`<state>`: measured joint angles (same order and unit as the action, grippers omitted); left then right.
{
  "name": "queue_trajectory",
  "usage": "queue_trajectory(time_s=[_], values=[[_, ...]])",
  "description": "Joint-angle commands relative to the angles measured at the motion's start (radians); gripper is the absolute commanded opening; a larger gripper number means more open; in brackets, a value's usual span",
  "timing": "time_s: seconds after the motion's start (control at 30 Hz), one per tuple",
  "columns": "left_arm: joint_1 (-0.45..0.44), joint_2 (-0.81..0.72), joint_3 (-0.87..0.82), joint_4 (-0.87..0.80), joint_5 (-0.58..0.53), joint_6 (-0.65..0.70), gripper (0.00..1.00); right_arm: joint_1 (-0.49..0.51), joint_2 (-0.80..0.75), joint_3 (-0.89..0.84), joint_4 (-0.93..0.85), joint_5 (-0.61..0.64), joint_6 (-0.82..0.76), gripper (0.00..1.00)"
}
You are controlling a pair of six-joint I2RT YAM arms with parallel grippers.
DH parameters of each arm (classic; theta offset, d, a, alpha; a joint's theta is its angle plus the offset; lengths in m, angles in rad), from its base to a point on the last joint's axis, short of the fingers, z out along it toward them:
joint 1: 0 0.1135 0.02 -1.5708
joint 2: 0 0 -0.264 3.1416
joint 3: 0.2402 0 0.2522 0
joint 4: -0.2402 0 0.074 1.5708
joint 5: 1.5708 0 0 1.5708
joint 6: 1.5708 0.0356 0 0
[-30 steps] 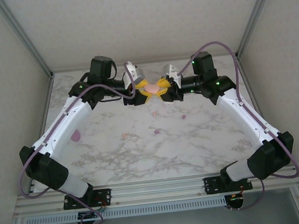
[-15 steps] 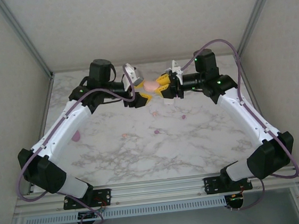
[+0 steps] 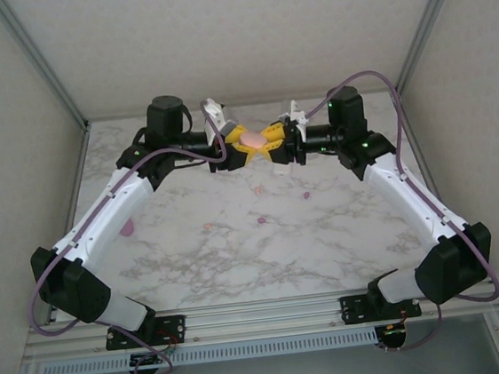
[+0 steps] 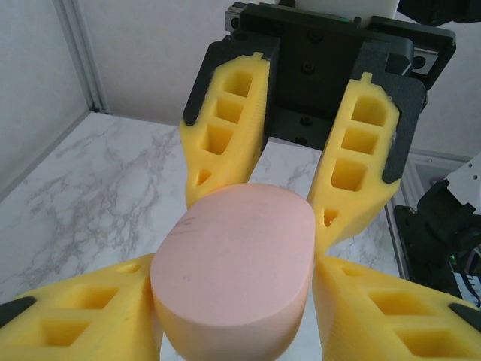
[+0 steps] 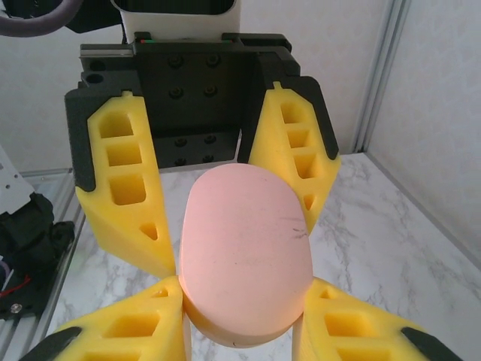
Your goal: Insert the wireless bluetooth earbuds into the charging case
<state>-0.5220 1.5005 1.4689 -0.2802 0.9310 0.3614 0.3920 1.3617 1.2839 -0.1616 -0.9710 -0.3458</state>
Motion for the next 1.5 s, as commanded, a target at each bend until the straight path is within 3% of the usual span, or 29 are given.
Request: queue_trajectory(time_s=[0.0,0.37,0.8,1.23,1.47], values=[[-0.007,-0.017,-0.03,0.053,0.013,-0.036,0.58,-0.019,-0.04,-0.034,0.143,-0.015,0.087,0.32],[-0.011,-0.023,-0.062,0.238,0.025,-0.161,0.54,-0.027,-0.054,-0.049,0.143,-0.028,0.091,0.32],[-0.018,-0.016,-0.068,0.27,0.019,-0.185,0.53,-0.026,-0.052,-0.057,0.173,-0.037,0.11,0.32],[-0.021,-0.014,-0.055,0.202,0.019,-0.131,0.36,-0.026,-0.047,-0.046,0.17,-0.036,0.126,0.33],[-0.021,-0.031,-0.084,0.215,-0.005,-0.129,0.32,-0.046,-0.047,-0.018,0.132,0.062,0.201,0.46]])
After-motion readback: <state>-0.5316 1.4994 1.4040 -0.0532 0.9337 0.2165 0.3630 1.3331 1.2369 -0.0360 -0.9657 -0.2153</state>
